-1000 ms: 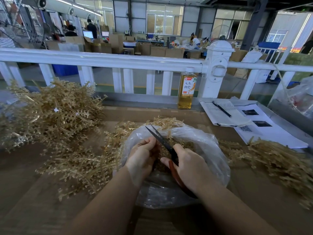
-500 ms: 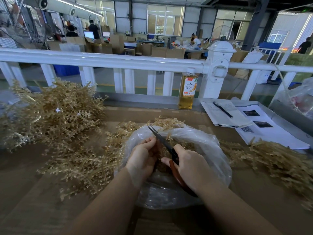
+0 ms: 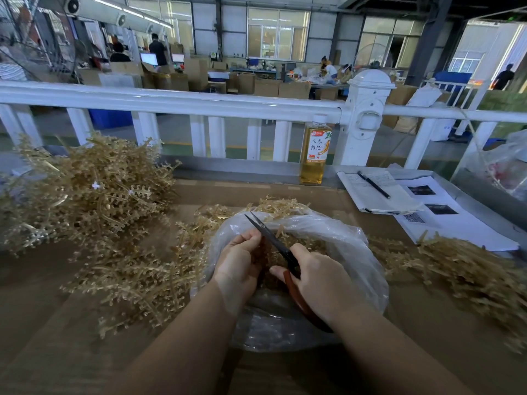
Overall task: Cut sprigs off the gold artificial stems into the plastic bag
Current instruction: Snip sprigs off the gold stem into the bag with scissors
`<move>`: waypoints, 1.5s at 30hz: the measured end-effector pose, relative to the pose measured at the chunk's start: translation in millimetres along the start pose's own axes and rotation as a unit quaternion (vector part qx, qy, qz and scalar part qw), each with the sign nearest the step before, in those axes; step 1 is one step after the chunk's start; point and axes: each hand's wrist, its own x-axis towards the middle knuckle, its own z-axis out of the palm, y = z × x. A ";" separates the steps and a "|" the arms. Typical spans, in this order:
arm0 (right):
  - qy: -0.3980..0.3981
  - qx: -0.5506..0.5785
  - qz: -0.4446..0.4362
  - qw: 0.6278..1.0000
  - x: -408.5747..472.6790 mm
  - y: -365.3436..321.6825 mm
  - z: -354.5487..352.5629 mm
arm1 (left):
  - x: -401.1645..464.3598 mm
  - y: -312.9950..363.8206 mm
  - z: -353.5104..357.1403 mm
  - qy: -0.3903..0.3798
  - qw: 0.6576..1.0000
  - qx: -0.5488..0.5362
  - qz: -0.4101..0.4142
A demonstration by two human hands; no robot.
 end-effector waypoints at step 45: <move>0.111 0.074 0.020 0.991 -3.1 3.5 -7.5 | -13.4 27.5 2.0 -0.118 0.988 -0.074 0.064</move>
